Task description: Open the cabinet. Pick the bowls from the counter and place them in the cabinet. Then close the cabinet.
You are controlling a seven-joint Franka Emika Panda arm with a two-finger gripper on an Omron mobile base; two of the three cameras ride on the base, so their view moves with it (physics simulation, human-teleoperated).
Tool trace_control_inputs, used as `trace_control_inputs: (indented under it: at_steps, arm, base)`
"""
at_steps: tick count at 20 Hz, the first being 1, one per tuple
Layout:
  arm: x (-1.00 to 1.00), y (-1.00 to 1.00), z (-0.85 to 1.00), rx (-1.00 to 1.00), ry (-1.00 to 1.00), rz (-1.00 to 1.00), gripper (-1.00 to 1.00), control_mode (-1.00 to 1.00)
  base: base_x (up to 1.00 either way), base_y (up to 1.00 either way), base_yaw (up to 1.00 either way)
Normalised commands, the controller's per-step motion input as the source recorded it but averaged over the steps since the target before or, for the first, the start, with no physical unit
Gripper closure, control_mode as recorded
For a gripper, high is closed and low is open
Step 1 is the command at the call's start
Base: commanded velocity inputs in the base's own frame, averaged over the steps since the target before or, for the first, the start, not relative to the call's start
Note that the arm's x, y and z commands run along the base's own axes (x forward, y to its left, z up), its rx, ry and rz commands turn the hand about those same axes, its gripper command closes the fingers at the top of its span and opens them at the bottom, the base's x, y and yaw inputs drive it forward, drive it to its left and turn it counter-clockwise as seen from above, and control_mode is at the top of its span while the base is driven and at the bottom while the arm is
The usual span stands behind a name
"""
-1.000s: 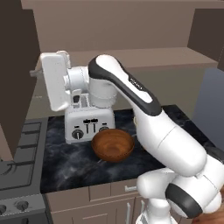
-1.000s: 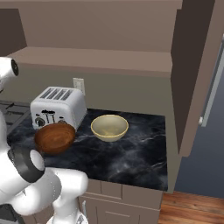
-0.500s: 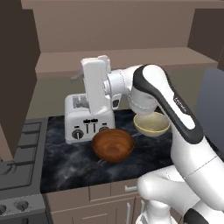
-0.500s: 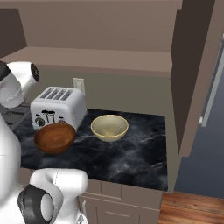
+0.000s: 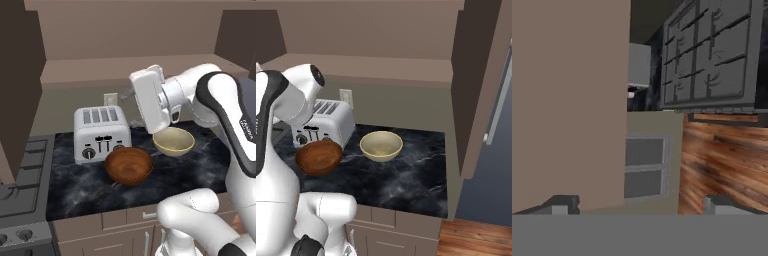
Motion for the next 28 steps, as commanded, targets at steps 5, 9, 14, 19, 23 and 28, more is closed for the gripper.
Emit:
trace_control_inputs:
  at_steps: [5, 9, 14, 19, 23, 28]
  arm:
    - [-0.17, -0.71, -0.05, -0.29, -0.15, 0.00, -1.00, -1.00]
    - [-0.38, -0.69, -0.38, -0.26, -0.32, -0.02, -1.00, -1.00]
    - [-0.29, -0.66, -0.45, -0.21, -0.28, -0.06, -1.00, -1.00]
    - [-0.12, -0.73, -0.37, -0.13, -0.19, -0.13, -1.00, -1.00]
    - [-0.01, -0.58, -0.41, -0.11, -0.07, -0.16, -1.00, -1.00]
    - [0.09, -0.31, -0.46, -0.04, 0.11, -0.16, -1.00, -1.00]
  base:
    - [0.00, 0.00, 0.00]
    - [0.00, 0.00, 0.00]
    - [0.00, 0.00, 0.00]
    - [0.00, 0.00, 0.00]
    - [0.00, 0.00, 0.00]
    - [0.00, 0.00, 0.00]
